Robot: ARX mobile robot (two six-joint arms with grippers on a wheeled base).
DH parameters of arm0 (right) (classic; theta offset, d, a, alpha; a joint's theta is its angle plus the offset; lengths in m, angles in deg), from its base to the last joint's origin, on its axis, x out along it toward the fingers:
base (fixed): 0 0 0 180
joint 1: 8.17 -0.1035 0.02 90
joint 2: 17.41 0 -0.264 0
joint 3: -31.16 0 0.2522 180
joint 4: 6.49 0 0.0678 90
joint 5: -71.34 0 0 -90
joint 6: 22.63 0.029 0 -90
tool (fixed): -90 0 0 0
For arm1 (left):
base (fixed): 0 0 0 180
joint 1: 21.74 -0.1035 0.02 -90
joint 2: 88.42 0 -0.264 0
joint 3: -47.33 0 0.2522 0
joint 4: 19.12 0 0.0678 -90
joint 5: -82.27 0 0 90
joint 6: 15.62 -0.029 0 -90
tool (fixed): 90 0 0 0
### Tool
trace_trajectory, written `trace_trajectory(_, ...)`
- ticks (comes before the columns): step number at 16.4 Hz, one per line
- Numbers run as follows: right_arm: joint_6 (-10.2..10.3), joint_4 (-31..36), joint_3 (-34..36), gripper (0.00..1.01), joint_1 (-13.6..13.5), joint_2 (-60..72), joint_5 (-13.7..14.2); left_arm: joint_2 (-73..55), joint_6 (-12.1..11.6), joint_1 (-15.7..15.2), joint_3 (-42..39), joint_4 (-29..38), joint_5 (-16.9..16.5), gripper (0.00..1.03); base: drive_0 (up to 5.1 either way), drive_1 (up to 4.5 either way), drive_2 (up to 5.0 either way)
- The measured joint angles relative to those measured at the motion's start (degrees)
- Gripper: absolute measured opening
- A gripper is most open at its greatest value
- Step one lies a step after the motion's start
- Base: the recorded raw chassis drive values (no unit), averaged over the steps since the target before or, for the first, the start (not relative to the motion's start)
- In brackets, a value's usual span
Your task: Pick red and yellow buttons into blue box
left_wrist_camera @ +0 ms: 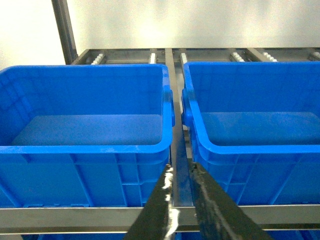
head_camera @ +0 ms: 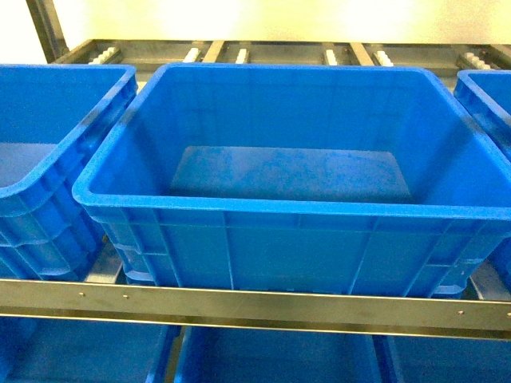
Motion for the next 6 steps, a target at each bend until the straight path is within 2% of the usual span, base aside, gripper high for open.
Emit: trace_trajectory(6,0.00,0.02,0.00,0.91,0.00,0.00,0.00,0.00,0.00,0.00,0.00,0.00,0.00,0.88,0.0,0.00,0.0)
